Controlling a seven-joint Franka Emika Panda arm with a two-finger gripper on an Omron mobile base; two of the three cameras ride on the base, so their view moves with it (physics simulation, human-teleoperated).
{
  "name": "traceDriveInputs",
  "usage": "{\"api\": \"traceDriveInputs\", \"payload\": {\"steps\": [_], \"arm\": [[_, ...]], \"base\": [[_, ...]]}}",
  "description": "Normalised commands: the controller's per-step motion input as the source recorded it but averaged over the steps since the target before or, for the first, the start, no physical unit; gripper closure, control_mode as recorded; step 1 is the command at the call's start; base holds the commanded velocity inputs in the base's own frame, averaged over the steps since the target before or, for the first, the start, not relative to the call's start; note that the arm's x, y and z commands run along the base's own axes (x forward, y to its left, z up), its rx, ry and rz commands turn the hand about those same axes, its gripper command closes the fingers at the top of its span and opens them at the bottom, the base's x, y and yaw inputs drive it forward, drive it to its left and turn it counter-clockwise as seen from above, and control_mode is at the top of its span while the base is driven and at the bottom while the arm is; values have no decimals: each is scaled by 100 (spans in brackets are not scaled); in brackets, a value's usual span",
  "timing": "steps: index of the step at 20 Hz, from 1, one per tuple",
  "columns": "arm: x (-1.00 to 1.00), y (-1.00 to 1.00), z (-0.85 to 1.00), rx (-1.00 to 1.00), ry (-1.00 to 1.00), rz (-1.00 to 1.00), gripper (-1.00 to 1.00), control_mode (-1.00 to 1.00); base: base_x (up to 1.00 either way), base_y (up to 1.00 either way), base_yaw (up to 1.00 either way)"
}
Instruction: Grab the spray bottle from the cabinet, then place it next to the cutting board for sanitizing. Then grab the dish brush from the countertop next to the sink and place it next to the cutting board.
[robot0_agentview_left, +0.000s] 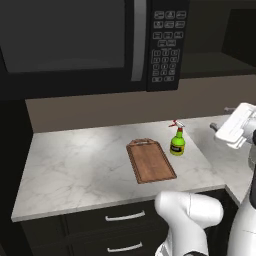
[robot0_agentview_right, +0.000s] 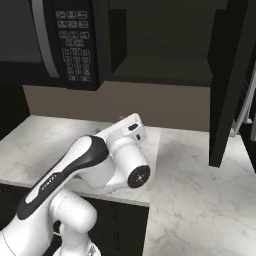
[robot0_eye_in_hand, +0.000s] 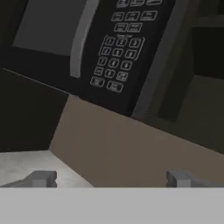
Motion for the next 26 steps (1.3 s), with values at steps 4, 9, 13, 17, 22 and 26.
{"api": "traceDriveInputs", "payload": {"steps": [4, 9, 13, 17, 22, 26], "arm": [[-33, 12, 38, 0, 4, -20, -100, -100], [-25, 21, 43, 0, 32, -26, -100, -100], [-4, 34, 31, 5, 56, -27, -100, -100], [-6, 23, 34, 13, 55, -21, -100, -100], [-34, 0, 33, 8, 19, -13, -100, -100], [-24, 0, 5, -1, 25, -17, -100, -100]], "base": [[0, 0, 0], [0, 0, 0], [0, 0, 0], [0, 0, 0], [0, 0, 0], [0, 0, 0]]}}
